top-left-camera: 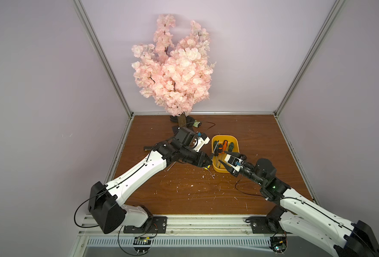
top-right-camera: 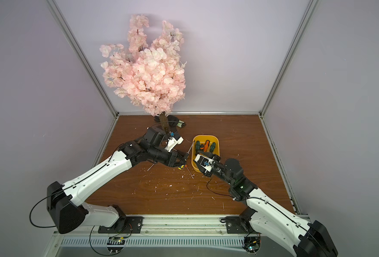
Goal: Put the screwdriver on the desktop into the storage box
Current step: Pick up the screwdriver from the center of the board.
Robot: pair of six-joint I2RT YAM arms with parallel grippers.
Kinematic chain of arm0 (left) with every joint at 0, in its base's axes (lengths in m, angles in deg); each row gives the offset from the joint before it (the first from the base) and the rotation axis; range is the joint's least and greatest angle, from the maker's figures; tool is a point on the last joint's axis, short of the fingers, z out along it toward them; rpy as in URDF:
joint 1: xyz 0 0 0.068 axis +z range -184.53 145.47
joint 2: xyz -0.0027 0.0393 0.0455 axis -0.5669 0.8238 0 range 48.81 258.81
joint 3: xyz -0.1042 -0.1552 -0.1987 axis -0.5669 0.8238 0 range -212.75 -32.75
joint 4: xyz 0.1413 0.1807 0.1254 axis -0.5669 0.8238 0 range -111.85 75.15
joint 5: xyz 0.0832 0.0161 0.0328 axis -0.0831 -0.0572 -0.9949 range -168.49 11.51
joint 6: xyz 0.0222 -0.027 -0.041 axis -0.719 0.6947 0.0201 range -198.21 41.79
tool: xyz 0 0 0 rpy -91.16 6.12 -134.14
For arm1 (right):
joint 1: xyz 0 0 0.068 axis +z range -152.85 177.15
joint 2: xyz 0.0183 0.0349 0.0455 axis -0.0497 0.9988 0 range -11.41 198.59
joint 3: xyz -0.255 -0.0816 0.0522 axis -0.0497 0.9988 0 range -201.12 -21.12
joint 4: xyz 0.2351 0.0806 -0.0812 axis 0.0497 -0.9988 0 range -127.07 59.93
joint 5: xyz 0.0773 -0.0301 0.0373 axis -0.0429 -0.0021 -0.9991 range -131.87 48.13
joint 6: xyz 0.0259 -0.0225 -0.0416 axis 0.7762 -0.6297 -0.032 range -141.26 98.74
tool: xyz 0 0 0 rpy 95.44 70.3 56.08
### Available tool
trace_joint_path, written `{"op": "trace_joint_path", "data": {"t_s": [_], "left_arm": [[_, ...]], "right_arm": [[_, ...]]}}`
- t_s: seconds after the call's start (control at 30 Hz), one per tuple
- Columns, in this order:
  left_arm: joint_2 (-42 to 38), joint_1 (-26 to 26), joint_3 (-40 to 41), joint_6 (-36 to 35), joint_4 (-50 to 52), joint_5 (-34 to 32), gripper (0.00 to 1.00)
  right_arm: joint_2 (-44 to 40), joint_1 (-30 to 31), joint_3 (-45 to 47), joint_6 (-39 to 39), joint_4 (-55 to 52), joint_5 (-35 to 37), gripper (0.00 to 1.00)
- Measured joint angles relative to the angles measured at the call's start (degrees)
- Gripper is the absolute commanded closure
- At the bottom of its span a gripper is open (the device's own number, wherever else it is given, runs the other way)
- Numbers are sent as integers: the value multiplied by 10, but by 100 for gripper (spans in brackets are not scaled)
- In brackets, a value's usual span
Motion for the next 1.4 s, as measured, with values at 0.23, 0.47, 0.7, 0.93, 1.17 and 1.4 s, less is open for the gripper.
{"op": "trace_joint_path", "data": {"t_s": [0.23,0.47,0.7,0.93,1.17,1.4], "left_arm": [[14,4,0,-6,2,40,98],[22,4,-1,-7,2,62,100],[26,6,-4,-9,2,81,100],[26,6,-5,-9,2,94,100],[26,7,-5,-7,3,96,100],[26,14,-9,-3,18,88,79]], "right_arm": [[23,6,-42,-121,-27,4,45],[46,15,-71,-201,-58,4,44],[70,16,-91,-248,-97,1,43],[76,16,-97,-263,-103,-11,51],[76,23,-102,-264,-118,-24,75],[82,34,-102,-265,-147,-17,93]]}}
